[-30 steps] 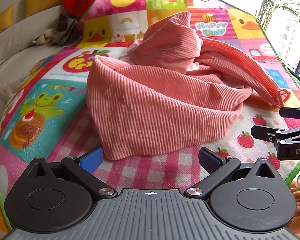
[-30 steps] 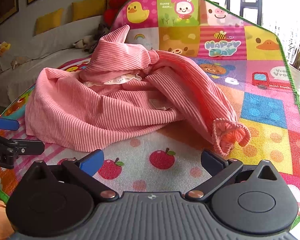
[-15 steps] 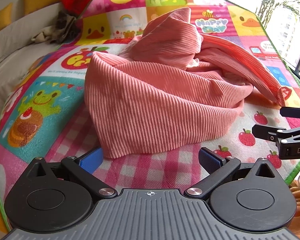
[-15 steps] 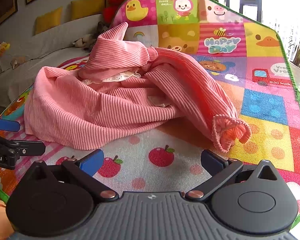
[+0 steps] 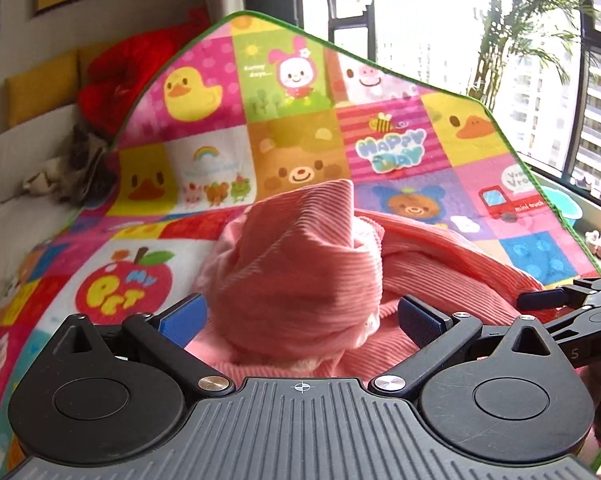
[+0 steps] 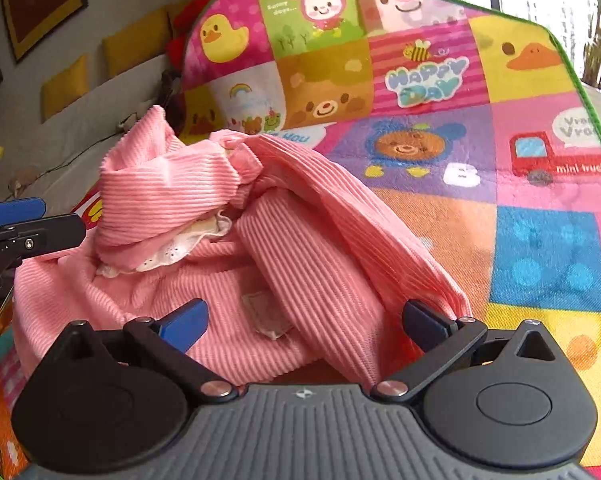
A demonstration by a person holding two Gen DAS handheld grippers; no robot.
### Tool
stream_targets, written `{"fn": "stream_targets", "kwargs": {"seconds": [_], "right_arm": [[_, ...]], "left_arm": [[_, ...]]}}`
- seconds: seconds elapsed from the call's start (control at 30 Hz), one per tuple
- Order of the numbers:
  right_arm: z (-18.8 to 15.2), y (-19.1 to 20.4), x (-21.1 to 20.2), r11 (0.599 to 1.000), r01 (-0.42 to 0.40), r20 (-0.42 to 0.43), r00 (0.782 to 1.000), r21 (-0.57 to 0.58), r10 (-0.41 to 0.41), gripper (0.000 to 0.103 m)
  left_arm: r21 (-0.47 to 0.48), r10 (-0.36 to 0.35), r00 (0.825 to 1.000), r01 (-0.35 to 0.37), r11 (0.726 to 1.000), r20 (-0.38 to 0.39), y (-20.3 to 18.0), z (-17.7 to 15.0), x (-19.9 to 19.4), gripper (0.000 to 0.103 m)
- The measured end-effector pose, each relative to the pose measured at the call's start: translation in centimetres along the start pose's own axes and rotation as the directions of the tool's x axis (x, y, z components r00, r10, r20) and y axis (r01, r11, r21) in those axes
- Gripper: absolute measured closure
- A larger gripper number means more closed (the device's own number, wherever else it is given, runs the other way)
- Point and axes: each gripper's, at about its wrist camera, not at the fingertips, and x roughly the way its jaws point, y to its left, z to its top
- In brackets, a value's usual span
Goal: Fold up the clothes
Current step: 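Grasp the pink dress fabric with the left gripper and lift it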
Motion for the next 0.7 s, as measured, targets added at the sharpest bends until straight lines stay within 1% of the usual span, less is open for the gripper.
{"fn": "stream_targets", "kwargs": {"seconds": [0.07,0.17,0.2,0.3,0.37,0.4,0.43,0.47,0.5,0.53,0.57,0.63,0.67,0.7], "right_arm": [[-0.4,-0.9,0.4,0.999,-0.013,-0.001,1.000,0.041,0.013,0.000],[-1.0,-0.9,0.3,0.999,-0.019,0.028,0.999,0.034,0.018,0.000],[-1.2,-1.0,0.3,0.999,-0.021,0.037,0.999,0.038,0.019,0.000],[-1.3,-1.5,0.1,0.996,-0.038,0.057,0.998,0.078,0.033,0.000],[-1.3,-1.8,0.0,0.994,-0.051,0.064,0.997,0.101,0.045,0.000],[-1.4,-1.7,-0.1,0.995,-0.052,0.065,0.997,0.090,0.046,0.000],[-1.5,-1.7,-0.1,0.995,-0.053,0.067,0.997,0.079,0.048,0.000],[-1.5,-1.6,-0.1,0.996,-0.054,0.068,0.996,0.068,0.050,0.000],[-1.6,-1.5,-0.1,0.997,-0.052,0.068,0.997,0.052,0.049,0.000],[-1.7,-1.2,-0.2,0.998,-0.047,0.064,0.997,0.029,0.045,0.000],[-1.7,-1.1,-0.2,0.999,-0.048,0.057,0.997,0.012,0.047,0.000],[-1.3,-1.0,-0.5,0.998,-0.070,0.033,0.997,-0.009,0.070,0.000],[-1.0,-0.9,-1.0,0.996,-0.088,0.031,0.996,-0.027,0.088,0.000],[-0.5,-0.8,-1.8,0.993,-0.103,0.040,0.994,-0.053,0.105,0.000]], "left_arm": [[-0.004,-0.025,1.000,0.025,1.000,-0.015,-0.6,0.4,2.0,0.000],[-0.017,-0.031,0.999,0.030,0.999,-0.040,-0.8,0.5,4.5,0.000],[-0.014,-0.021,0.999,0.021,1.000,-0.047,-0.9,0.4,5.3,0.000],[0.027,0.039,0.997,-0.037,0.999,-0.060,-1.5,-0.1,7.2,0.000],[0.051,0.051,0.997,-0.048,0.998,-0.058,-1.7,-0.2,7.5,0.003],[0.065,0.054,0.997,-0.051,0.997,-0.050,-1.8,-0.1,7.4,0.009],[0.080,0.057,0.997,-0.054,0.995,-0.042,-1.9,0.0,7.3,0.025],[0.094,0.060,0.998,-0.057,0.994,-0.034,-2.0,0.0,7.2,0.032],[0.108,0.063,0.998,-0.060,0.992,-0.026,-2.1,0.1,7.2,0.033],[0.122,0.066,0.998,-0.063,0.990,-0.017,-2.2,0.2,7.1,0.040],[0.131,0.072,0.997,-0.070,0.989,-0.010,-2.1,0.4,7.0,0.051],[0.110,0.071,0.997,-0.071,0.991,0.006,-1.0,1.1,6.7,0.063],[0.083,0.057,0.998,-0.059,0.995,0.020,0.0,1.5,6.3,0.075],[0.054,0.058,0.998,-0.060,0.997,0.036,1.2,2.0,5.9,0.080]]}}
